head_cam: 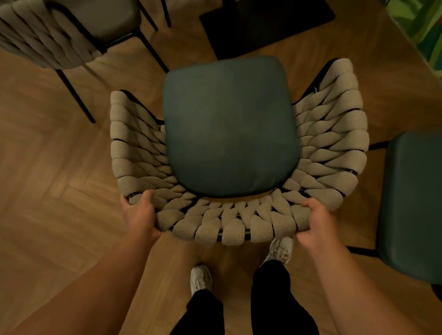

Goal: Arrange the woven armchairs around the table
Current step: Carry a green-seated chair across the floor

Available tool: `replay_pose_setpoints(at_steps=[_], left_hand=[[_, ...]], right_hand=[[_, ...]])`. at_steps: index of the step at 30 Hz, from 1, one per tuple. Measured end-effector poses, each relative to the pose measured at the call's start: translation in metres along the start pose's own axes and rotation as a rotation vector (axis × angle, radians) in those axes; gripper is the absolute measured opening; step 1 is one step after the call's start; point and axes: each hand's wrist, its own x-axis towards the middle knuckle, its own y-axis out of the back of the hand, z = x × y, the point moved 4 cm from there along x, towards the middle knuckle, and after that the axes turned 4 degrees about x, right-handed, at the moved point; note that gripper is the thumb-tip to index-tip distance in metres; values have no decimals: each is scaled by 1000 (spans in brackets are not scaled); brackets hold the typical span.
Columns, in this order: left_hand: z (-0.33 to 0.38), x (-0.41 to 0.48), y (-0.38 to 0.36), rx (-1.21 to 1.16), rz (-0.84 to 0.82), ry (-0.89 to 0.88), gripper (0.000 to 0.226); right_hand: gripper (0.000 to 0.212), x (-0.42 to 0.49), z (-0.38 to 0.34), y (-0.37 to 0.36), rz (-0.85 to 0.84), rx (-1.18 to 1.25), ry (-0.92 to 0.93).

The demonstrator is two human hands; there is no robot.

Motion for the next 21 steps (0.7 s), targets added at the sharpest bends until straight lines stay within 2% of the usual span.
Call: replay_pose_setpoints(at_steps=[4, 10, 17, 19, 21], left_hand=[[1, -7, -36, -32, 31, 12, 48], [3, -12, -82, -39, 33, 25, 52], [15, -12, -104, -3, -10, 0, 65], [16, -16, -104, 63, -27, 15, 64], [14, -22, -100, 181, -91, 48, 57]], right_hand=[[46, 15, -42, -14, -29, -34, -15], [48, 39, -95, -34, -65, -109, -5], [45, 58, -122, -54, -103, -172, 3], [48, 51, -126, -54, -120, -187, 13], [39, 33, -130, -51, -149, -197, 38]])
